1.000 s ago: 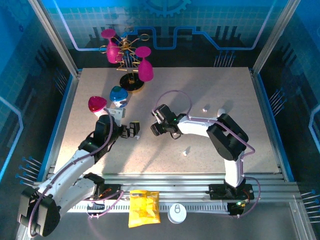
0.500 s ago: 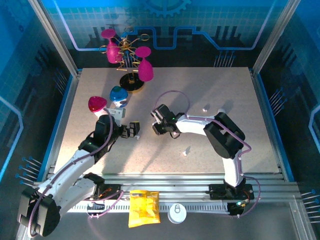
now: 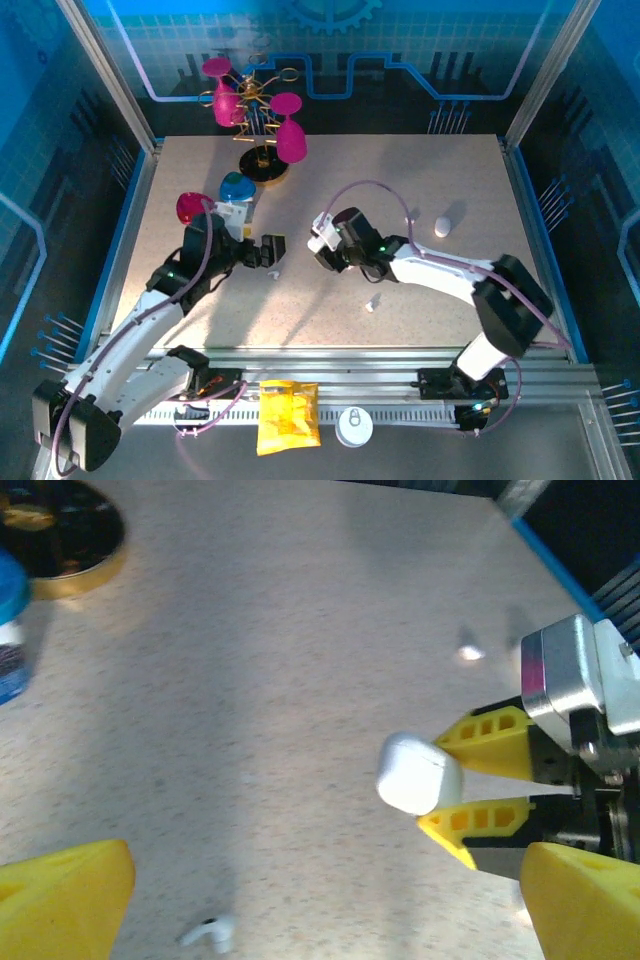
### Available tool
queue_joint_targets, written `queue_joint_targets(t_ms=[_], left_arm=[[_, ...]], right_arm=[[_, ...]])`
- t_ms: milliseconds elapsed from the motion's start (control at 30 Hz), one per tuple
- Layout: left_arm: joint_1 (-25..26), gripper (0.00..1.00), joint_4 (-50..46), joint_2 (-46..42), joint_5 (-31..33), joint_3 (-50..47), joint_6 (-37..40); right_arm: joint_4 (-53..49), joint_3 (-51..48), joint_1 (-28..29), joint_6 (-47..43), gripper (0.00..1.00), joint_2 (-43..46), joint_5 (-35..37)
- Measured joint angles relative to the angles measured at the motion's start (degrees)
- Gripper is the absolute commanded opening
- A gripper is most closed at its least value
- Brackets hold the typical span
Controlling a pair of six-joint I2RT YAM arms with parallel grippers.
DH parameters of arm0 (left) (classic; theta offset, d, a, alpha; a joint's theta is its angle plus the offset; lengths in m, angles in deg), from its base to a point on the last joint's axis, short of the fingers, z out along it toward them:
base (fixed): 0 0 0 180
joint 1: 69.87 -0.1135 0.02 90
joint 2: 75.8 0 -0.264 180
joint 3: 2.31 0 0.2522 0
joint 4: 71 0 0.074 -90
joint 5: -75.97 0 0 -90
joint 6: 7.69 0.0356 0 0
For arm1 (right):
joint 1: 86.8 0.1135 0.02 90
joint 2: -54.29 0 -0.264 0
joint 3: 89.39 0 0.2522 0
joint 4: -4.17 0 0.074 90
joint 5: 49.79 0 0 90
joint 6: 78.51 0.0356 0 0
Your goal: Insert wireless bluetooth earbuds into charging case
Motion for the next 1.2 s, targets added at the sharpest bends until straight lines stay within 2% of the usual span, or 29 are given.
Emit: queue_joint_targets(t_ms=[167, 400, 600, 933, 1200], left_arm=[[-0.35, 0.96, -3.89, 1.92, -10.64, 5.46, -2.36], [-0.55, 0.73, -3.1, 3.65, -22.25, 6.47, -9.86], [-0.55, 0.6, 2.71, 4.35, -26.75, 6.45, -16.09], [-0.55, 0.41, 6.82, 6.6, -31.78, 6.38, -19.58], [-0.55, 0.36, 8.68, 6.6, -33.22, 6.23, -20.94]], right_arm=[[-1.18, -0.59, 0.57, -8.28, 0.34, 8.66, -2.51], [-6.95, 1.33, 1.42, -14.03, 0.33, 15.34, -5.16], [-9.27, 3.72, 2.6, -14.82, 0.3, 16.79, -7.52], [-9.7, 5.95, 3.58, -14.75, 0.3, 16.81, -8.48], [-9.25, 6.86, 3.87, -14.32, 0.3, 16.59, -9.73]])
